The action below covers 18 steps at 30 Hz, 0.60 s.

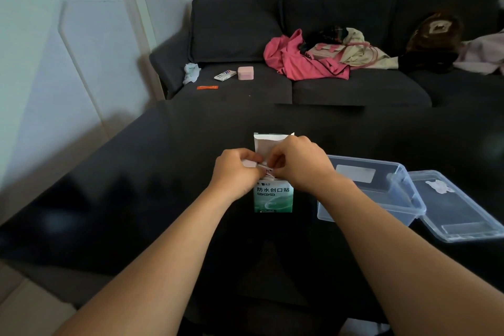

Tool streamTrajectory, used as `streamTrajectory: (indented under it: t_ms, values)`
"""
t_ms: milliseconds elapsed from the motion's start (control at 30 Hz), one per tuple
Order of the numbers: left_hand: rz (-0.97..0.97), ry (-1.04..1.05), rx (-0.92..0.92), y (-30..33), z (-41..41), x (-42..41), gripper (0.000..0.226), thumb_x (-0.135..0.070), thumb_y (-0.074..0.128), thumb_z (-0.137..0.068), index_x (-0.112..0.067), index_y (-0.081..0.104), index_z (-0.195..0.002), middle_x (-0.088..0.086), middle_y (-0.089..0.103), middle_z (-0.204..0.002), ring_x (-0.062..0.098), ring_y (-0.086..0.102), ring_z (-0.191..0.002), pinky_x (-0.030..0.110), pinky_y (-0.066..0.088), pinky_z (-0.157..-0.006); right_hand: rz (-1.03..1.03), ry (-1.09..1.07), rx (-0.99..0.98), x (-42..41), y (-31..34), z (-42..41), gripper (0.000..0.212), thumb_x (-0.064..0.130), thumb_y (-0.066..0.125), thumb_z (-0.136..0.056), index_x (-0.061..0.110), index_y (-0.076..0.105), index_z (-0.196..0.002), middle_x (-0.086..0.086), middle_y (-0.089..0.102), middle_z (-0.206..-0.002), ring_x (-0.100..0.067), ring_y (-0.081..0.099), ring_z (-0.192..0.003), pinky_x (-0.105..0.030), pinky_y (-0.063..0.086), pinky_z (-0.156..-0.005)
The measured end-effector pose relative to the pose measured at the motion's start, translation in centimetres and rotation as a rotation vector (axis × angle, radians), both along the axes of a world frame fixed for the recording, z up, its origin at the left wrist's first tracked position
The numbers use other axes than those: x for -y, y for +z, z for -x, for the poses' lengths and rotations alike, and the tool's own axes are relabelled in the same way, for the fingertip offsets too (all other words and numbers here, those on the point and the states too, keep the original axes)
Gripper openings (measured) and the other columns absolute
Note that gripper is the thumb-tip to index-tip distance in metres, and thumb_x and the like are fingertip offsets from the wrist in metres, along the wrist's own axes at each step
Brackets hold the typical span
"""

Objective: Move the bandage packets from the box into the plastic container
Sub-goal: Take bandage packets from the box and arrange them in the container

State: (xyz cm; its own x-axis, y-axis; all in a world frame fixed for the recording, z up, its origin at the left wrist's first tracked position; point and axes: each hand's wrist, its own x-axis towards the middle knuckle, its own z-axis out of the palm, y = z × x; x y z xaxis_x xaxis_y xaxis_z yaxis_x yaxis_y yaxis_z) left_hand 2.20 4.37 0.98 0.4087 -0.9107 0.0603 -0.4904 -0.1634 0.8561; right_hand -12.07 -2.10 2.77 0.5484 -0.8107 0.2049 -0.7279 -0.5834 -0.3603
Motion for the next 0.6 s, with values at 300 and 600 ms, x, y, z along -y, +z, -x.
streamTrajectory:
  t_ms: [300, 600]
  values:
    - [0.002, -0.004, -0.019, 0.2, -0.1, -0.4, 0.037, -0.004, 0.076, -0.081, -0.018, 0.075, -0.115, -0.006, 0.062, -0.104, 0.009, 0.057, -0.094, 0.006, 0.040, -0.056, 0.039, -0.012, -0.071, -0.3, 0.0, -0.4, 0.014, 0.034, 0.078, -0.080, 0.028, 0.078, -0.092, 0.001, 0.070, -0.096, -0.021, 0.067, -0.089, -0.036, 0.056, -0.074]
    - [0.020, 0.010, -0.044, 0.1, -0.3, -0.4, 0.036, -0.006, 0.079, -0.079, -0.019, 0.075, -0.112, -0.001, 0.069, -0.118, 0.014, 0.064, -0.105, 0.013, 0.046, -0.067, -0.009, -0.108, -0.021, -0.2, -0.1, -1.4, 0.011, 0.022, 0.078, -0.081, 0.028, 0.078, -0.091, -0.002, 0.069, -0.101, -0.026, 0.067, -0.090, -0.041, 0.059, -0.077]
